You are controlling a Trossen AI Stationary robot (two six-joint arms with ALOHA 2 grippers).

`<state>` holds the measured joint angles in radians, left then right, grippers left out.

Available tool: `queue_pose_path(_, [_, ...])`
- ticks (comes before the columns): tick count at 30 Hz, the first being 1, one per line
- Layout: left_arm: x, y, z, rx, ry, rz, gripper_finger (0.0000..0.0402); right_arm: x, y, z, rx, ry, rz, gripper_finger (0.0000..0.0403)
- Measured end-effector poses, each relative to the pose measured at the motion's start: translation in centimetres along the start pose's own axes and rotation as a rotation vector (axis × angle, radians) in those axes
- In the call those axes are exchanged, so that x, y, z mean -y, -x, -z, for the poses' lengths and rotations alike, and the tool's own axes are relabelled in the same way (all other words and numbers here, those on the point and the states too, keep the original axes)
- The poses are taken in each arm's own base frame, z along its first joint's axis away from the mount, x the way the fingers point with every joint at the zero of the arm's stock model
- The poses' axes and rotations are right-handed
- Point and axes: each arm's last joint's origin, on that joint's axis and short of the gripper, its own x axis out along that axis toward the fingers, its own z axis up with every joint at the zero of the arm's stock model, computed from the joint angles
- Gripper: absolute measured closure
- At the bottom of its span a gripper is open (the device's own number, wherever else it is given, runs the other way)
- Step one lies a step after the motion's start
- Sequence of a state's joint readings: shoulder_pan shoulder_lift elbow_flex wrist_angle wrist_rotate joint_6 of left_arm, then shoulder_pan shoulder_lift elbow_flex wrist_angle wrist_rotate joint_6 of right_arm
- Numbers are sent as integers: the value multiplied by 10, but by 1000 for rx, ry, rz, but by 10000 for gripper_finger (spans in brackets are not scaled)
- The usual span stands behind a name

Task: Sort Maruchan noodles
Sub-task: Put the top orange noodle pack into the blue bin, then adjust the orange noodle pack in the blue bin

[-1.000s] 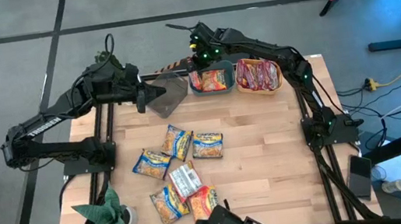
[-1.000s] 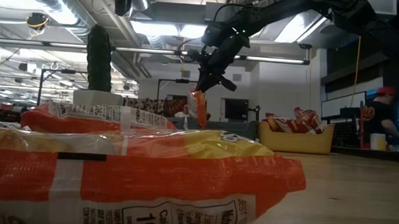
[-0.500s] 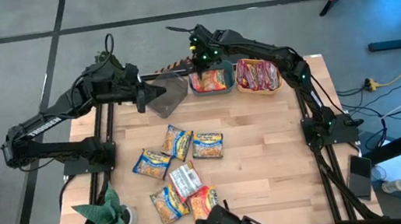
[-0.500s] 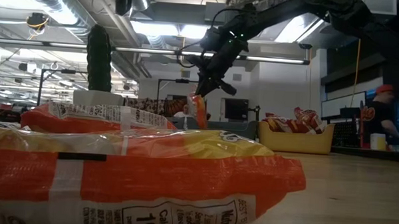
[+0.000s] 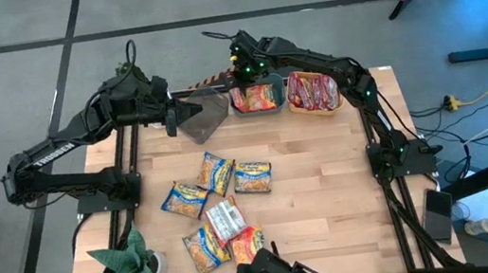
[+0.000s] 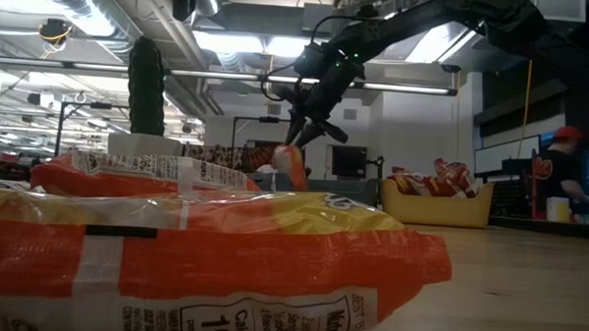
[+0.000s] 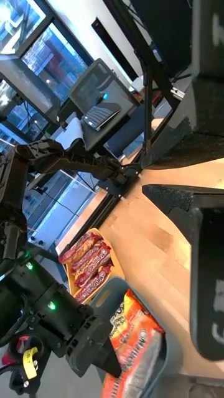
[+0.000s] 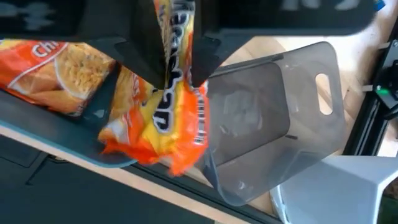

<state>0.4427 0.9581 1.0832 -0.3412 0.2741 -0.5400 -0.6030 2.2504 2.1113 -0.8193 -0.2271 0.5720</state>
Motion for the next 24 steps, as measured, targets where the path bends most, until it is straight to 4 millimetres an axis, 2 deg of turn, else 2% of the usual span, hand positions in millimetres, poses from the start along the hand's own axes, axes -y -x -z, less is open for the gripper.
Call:
queue_pose_path(7, [0, 0, 0, 1, -1, -2, 358, -1, -9, 3, -21, 9, -9, 280])
queue_pose_path(10, [0, 0, 0, 0, -6, -2, 358, 1, -9, 2, -8, 66, 4, 265])
queue_pose_path(17, [0, 0, 0, -1, -19, -2, 358, 18, 2, 13, -177, 94, 137, 256])
queue_pose_path(21, [0, 0, 0, -4, -20, 3, 358, 25, 5, 22, -239, 139, 273, 256])
queue_pose_path(24, [0, 0, 0, -4, -26, 3, 358, 27, 7, 26, -285, 163, 299, 255])
